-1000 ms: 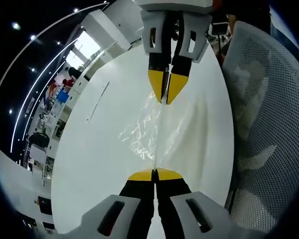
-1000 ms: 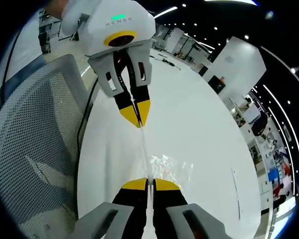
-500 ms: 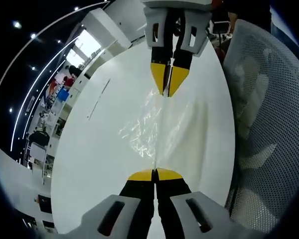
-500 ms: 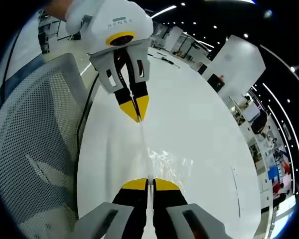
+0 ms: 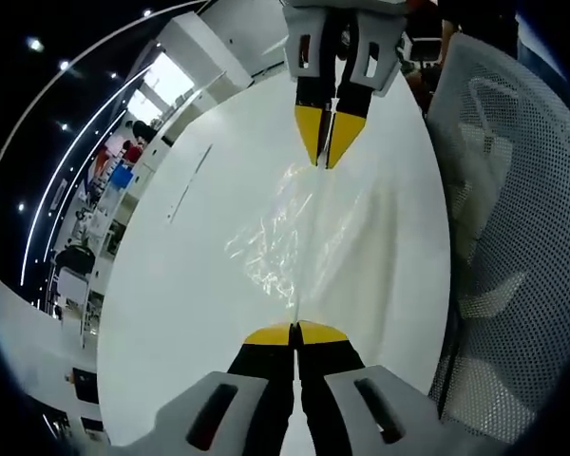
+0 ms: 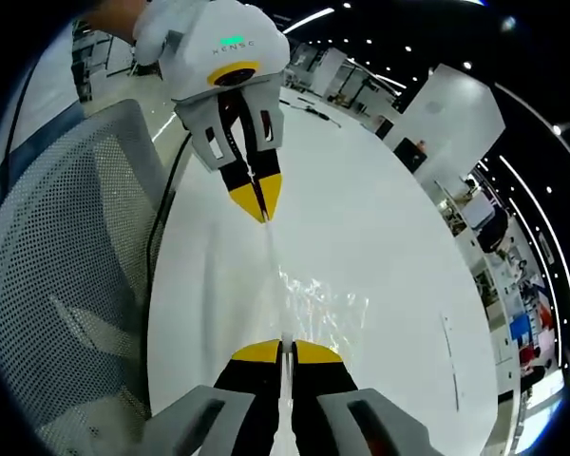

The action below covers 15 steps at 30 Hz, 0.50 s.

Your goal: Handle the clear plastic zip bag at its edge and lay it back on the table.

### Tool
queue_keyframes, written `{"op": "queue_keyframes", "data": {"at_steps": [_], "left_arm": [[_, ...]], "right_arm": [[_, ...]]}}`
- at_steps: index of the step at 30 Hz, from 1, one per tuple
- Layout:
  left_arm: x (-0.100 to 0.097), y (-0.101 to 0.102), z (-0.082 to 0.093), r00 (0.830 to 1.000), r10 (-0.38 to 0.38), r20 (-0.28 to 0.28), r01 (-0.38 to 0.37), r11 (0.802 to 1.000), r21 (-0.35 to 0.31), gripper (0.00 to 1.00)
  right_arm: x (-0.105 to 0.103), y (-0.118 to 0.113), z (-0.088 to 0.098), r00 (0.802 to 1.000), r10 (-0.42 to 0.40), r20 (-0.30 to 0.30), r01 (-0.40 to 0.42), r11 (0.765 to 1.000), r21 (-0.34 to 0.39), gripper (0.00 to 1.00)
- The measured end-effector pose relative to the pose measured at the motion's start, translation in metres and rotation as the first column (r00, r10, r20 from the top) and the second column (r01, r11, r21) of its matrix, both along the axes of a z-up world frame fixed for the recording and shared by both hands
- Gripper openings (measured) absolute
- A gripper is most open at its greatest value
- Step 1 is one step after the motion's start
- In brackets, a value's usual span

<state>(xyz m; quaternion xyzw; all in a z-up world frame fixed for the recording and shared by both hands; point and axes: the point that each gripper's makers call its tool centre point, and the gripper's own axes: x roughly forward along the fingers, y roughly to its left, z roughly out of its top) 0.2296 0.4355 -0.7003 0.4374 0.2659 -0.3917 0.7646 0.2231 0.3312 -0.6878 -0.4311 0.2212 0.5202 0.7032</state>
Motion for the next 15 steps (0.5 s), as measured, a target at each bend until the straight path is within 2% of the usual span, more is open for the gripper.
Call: {"op": "queue_keyframes", "data": {"at_steps": [15], "left_arm": [[0.0005, 0.0069, -0.0028, 1.000, 0.012, -0.004, -0.011, 1.000, 0.006, 0.00]], "right_arm": [[-0.0029, -0.0068, 0.0013, 1.000, -0.024, -0.001, 0.024, 1.000, -0.003, 0.00]]}}
